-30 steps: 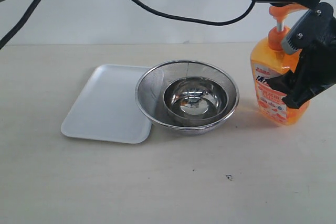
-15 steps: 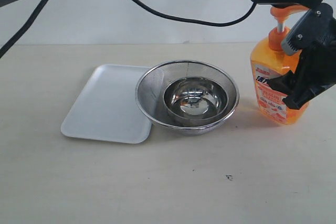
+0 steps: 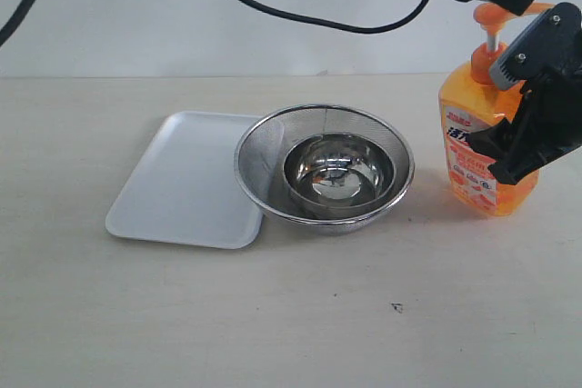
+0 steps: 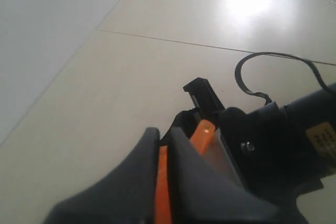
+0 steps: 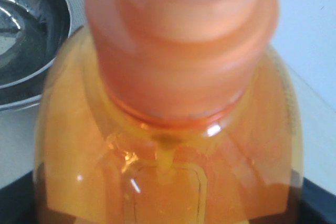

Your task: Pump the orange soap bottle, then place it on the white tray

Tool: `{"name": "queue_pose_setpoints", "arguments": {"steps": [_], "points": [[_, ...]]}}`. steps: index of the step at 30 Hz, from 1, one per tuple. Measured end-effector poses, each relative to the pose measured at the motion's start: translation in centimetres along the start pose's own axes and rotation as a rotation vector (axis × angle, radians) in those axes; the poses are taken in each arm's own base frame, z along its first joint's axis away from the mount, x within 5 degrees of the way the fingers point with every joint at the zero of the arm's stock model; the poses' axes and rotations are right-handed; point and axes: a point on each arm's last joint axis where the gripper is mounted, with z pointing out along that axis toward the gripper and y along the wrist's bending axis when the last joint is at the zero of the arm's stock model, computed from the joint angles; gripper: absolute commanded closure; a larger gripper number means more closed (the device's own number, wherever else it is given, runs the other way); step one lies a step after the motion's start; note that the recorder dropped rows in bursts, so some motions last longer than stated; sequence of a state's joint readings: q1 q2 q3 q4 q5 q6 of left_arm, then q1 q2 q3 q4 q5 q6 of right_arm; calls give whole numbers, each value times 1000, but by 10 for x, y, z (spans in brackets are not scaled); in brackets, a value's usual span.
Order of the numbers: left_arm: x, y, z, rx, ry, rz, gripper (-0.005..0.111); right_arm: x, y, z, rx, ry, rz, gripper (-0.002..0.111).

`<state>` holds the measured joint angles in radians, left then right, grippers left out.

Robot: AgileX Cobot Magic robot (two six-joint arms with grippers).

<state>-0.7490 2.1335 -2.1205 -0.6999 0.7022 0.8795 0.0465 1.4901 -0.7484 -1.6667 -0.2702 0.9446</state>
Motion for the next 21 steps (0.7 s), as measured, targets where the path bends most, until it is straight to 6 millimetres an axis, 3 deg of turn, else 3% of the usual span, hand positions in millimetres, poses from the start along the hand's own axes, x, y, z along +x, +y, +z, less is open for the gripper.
{"name": "queue_pose_setpoints", "arguments": {"steps": [6,21], "points": [[-6,-5,-11,23,22,6,102,-1,-1,0,10,-7,19,108],[-4,-6,-11,41,44,7,102,-2,1,5,20,-76,42,108]]}}
